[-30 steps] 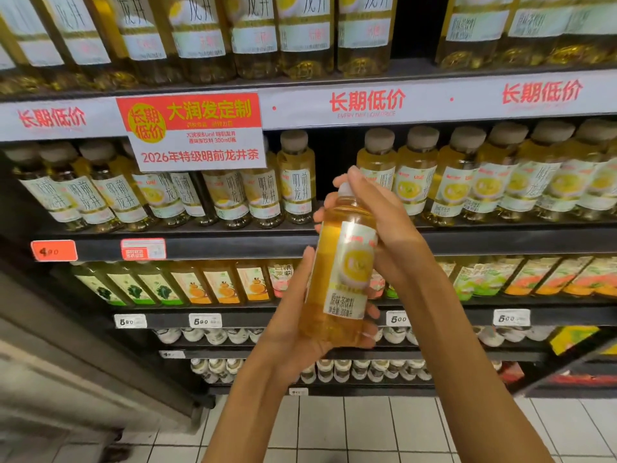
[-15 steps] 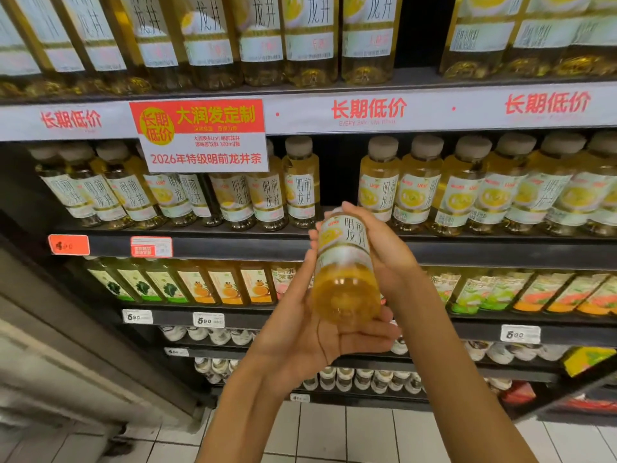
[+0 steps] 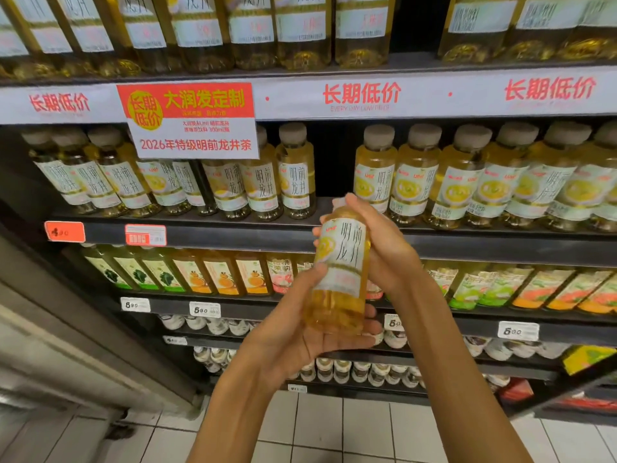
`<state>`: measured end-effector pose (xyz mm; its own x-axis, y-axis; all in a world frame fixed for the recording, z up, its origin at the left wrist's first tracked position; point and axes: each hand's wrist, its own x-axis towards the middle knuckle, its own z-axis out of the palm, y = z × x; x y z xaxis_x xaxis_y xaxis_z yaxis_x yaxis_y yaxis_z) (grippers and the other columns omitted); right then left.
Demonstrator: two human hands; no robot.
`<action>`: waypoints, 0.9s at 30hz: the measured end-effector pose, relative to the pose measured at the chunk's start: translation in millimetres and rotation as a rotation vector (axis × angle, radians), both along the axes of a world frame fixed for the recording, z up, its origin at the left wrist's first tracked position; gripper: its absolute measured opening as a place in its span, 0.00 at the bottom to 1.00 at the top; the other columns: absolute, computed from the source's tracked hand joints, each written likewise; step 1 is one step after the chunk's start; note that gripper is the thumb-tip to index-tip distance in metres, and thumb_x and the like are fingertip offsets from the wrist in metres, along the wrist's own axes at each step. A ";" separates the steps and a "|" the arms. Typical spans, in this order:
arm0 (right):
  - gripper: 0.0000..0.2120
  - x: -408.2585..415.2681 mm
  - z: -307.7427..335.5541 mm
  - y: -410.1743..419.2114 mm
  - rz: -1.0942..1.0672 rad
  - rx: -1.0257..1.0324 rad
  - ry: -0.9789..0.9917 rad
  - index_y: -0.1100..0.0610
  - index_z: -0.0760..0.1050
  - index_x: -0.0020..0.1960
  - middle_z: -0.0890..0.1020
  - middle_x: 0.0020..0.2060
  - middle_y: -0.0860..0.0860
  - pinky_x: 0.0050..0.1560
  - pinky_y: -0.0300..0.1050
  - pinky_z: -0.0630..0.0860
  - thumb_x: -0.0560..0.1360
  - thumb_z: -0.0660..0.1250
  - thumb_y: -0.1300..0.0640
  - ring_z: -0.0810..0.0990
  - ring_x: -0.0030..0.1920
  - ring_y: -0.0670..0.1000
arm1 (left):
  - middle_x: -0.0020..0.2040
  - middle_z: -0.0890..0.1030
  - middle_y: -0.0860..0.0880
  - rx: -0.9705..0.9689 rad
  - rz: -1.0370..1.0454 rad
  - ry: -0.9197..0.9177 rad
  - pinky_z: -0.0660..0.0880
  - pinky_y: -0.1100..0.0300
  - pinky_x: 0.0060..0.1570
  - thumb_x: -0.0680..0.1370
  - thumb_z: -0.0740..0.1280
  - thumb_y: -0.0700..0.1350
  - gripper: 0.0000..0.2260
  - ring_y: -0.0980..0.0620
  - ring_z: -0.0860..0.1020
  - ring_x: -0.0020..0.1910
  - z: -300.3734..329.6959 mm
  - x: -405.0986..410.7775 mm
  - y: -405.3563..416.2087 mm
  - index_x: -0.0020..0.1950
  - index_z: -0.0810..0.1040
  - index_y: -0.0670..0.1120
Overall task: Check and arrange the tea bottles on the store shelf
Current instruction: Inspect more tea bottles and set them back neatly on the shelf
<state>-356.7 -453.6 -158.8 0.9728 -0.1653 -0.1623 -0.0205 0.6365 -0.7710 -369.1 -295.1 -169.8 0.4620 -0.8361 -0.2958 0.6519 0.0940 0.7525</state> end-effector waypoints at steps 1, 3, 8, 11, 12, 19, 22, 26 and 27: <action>0.12 -0.5 1.6 -0.6 -0.034 -0.065 -0.063 0.61 0.73 0.56 0.83 0.40 0.57 0.39 0.50 0.82 0.79 0.62 0.53 0.85 0.40 0.55 | 0.47 0.83 0.36 0.037 0.044 -0.050 0.81 0.51 0.42 0.71 0.66 0.57 0.25 0.41 0.84 0.44 0.0 1.1 0.0 0.59 0.77 0.41; 0.11 -2.1 5.4 0.5 -0.083 -0.221 -0.142 0.56 0.73 0.57 0.84 0.44 0.55 0.48 0.51 0.81 0.78 0.62 0.51 0.84 0.46 0.54 | 0.46 0.85 0.40 0.102 0.092 -0.184 0.82 0.52 0.43 0.70 0.69 0.57 0.22 0.44 0.84 0.44 0.5 2.8 -1.6 0.58 0.76 0.44; 0.15 -17.0 17.0 12.0 -0.068 -0.561 -0.160 0.48 0.73 0.60 0.83 0.50 0.47 0.52 0.46 0.79 0.74 0.67 0.47 0.82 0.53 0.47 | 0.50 0.85 0.53 0.246 0.229 -0.611 0.78 0.64 0.45 0.66 0.75 0.56 0.22 0.56 0.83 0.50 -5.1 10.2 0.1 0.57 0.77 0.52; 0.26 -27.1 24.8 18.4 -0.008 -0.719 -0.351 0.55 0.71 0.63 0.82 0.53 0.51 0.52 0.43 0.79 0.69 0.74 0.64 0.81 0.55 0.50 | 0.47 0.84 0.54 0.197 0.327 -0.760 0.76 0.68 0.42 0.68 0.77 0.43 0.18 0.59 0.82 0.45 -10.4 19.9 1.0 0.55 0.76 0.50; 0.28 -29.9 27.3 20.9 0.003 -0.824 -0.419 0.58 0.70 0.63 0.80 0.55 0.53 0.54 0.44 0.78 0.67 0.75 0.68 0.80 0.56 0.51 | 0.46 0.84 0.55 0.209 0.359 -0.831 0.76 0.69 0.42 0.67 0.77 0.39 0.19 0.60 0.81 0.45 -12.5 23.3 0.6 0.54 0.76 0.49; 0.28 -36.8 34.1 34.6 0.034 -1.163 -0.623 0.58 0.72 0.60 0.75 0.57 0.50 0.60 0.37 0.71 0.64 0.77 0.69 0.74 0.61 0.44 | 0.52 0.81 0.55 0.251 0.535 -1.095 0.77 0.66 0.50 0.71 0.73 0.35 0.20 0.61 0.79 0.53 -14.3 34.0 0.9 0.58 0.76 0.50; 0.28 -35.8 36.5 31.5 0.038 -1.115 -0.619 0.55 0.71 0.62 0.75 0.59 0.50 0.60 0.41 0.73 0.66 0.77 0.63 0.75 0.62 0.48 | 0.50 0.83 0.54 0.205 0.323 -1.090 0.78 0.65 0.48 0.67 0.77 0.37 0.21 0.55 0.81 0.51 -7.7 45.4 15.0 0.58 0.78 0.48; 0.22 -35.9 36.2 34.4 0.159 -0.726 -0.509 0.55 0.74 0.60 0.82 0.52 0.52 0.55 0.49 0.77 0.68 0.72 0.60 0.81 0.56 0.55 | 0.51 0.84 0.58 0.058 -0.006 -1.044 0.75 0.69 0.49 0.64 0.79 0.42 0.21 0.59 0.81 0.52 -1.7 50.6 32.0 0.53 0.80 0.59; 0.20 -34.7 34.1 36.8 0.141 -0.648 -0.478 0.55 0.75 0.59 0.83 0.51 0.52 0.54 0.50 0.78 0.68 0.71 0.60 0.82 0.54 0.55 | 0.51 0.84 0.56 0.032 -0.017 -0.981 0.76 0.67 0.50 0.64 0.79 0.43 0.22 0.57 0.82 0.53 -4.0 49.8 31.9 0.53 0.80 0.59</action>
<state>-391.4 -416.9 -124.7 0.9315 0.0453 0.3610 0.3570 0.0774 -0.9309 -319.3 -263.2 -173.9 0.5028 -0.8433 0.1897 -0.2624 0.0602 0.9631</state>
